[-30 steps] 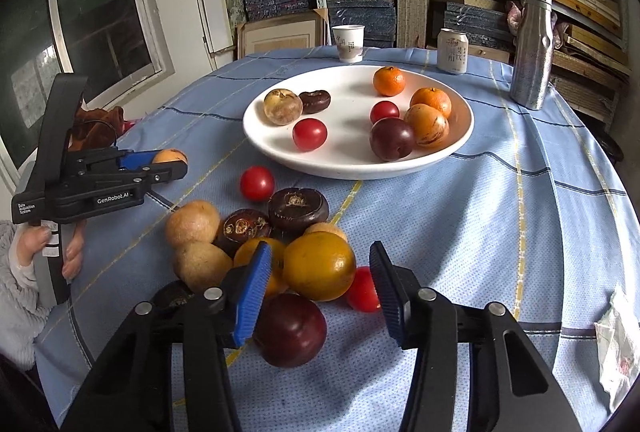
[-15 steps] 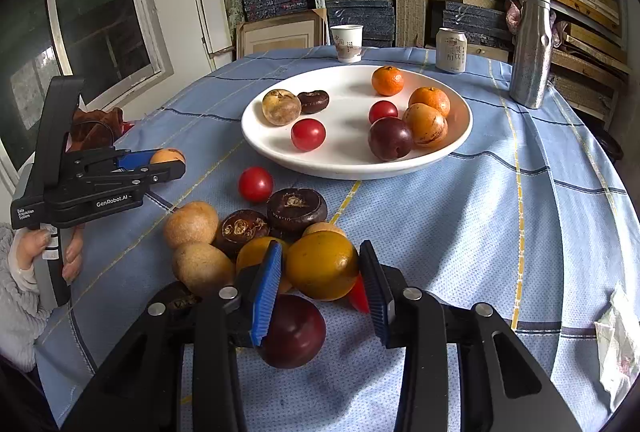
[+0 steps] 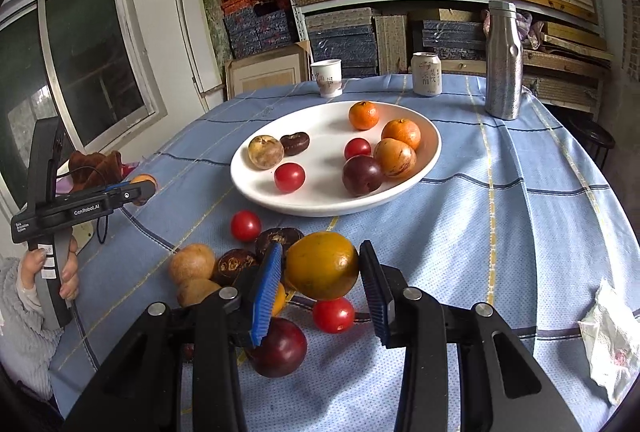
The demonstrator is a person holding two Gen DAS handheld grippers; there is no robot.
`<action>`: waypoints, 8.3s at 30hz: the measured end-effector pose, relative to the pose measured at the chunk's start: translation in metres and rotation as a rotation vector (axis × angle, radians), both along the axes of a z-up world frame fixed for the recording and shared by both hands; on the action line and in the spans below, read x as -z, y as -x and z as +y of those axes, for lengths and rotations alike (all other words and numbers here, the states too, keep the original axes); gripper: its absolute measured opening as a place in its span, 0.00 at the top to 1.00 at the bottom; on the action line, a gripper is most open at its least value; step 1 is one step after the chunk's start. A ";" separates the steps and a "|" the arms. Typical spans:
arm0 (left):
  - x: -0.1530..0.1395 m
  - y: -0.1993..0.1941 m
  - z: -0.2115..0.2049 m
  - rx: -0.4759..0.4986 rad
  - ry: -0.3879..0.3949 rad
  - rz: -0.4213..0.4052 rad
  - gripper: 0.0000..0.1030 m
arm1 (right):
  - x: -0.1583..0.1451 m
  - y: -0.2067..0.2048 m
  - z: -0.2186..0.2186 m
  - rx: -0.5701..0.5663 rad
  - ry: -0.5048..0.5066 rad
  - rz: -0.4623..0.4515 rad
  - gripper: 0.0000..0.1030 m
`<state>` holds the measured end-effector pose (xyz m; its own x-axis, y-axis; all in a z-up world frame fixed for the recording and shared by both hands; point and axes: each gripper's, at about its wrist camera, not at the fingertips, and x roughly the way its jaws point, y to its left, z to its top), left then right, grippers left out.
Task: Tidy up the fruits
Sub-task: 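Place the orange-brown fruit on the plate with the left tool while the right tool places the yellow fruit, then grasp the tan round fruit with the left tool, then hold the tan fruit in the left tool while the right tool grasps a dark red plum, then place the tan fruit on the plate with the left tool while the right tool places the plum, then grasp a red tomato from the table with the left tool, then hold the tomato in the left tool while the right tool grasps a small red tomato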
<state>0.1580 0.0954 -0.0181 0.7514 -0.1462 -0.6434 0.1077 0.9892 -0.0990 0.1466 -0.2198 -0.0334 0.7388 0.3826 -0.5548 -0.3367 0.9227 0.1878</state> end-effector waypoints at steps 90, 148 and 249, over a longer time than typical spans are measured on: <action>0.012 0.018 -0.045 0.066 -0.224 0.025 0.09 | -0.004 0.014 -0.022 -0.010 -0.080 -0.014 0.41; -0.012 -0.015 -0.084 0.197 -0.185 0.017 0.59 | -0.010 0.007 0.014 -0.110 0.070 0.109 0.63; 0.028 -0.034 -0.100 0.231 -0.128 0.097 0.72 | 0.019 -0.001 -0.003 -0.070 0.037 0.145 0.55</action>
<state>0.1917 -0.0046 -0.0464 0.6414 -0.2192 -0.7352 0.3282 0.9446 0.0046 0.1475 -0.2228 -0.0526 0.6222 0.4073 -0.6686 -0.3721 0.9052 0.2053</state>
